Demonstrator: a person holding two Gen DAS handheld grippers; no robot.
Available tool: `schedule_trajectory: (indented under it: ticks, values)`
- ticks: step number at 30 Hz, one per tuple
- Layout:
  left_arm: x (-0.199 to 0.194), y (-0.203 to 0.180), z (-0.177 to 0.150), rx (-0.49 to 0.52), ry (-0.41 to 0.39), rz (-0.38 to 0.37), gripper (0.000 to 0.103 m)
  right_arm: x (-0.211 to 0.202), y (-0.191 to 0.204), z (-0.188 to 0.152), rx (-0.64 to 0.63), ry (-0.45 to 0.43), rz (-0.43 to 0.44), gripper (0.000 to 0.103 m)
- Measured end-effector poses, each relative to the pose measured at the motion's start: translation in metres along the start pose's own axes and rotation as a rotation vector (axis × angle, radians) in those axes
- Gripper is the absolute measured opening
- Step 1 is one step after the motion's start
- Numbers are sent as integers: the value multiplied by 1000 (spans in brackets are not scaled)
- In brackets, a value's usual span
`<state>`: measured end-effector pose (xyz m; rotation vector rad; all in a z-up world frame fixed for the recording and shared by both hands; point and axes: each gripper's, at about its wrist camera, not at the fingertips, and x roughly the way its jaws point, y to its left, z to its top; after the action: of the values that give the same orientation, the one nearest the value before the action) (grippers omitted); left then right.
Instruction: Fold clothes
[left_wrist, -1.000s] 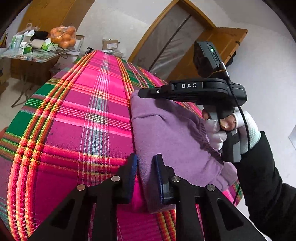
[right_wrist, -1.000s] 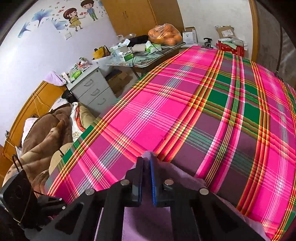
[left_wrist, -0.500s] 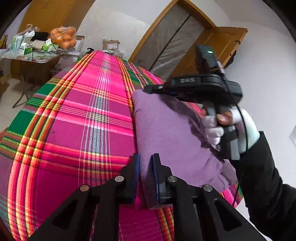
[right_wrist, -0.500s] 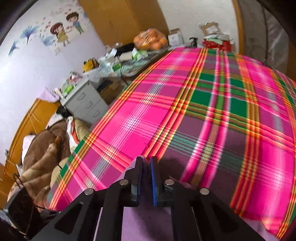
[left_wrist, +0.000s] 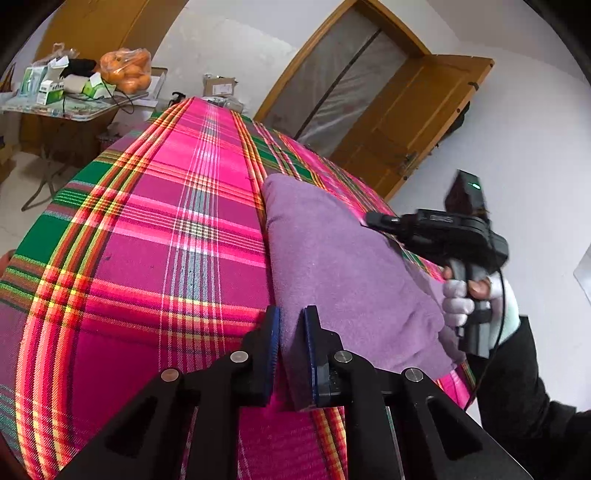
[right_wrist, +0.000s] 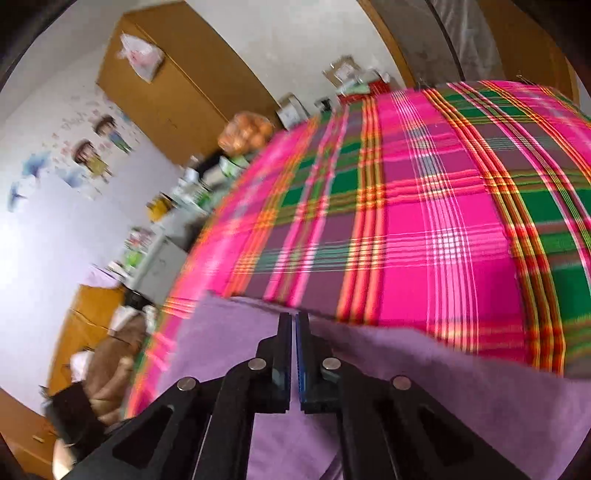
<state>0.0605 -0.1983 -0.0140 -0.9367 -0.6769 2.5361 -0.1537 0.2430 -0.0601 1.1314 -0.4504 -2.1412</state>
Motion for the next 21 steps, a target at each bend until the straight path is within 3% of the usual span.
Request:
schedule_trajectory:
  ticks: [4,5,8,10,15,21]
  values:
    - [-2,-4,-1,16,2,15,13,-2,-17,-12,49,-16,18,11]
    - [-2,-4,-1,18,5,17,14,1,-25,-14,71,-5,7,2]
    - [-8,-6,0,27,0,30,13,-2,-35,-15,110,-19,7,0]
    - [-14,-8,3,34,-15,44,13,-14,-18,-19,40,-52,-23,4]
    - [-20,-13,10,56,-39,54,11,-32,27,-56,-129,-61,-12,4]
    - [1,-31,1,114,27,31,11,-49,50,-123,-222,-63,-77,4]
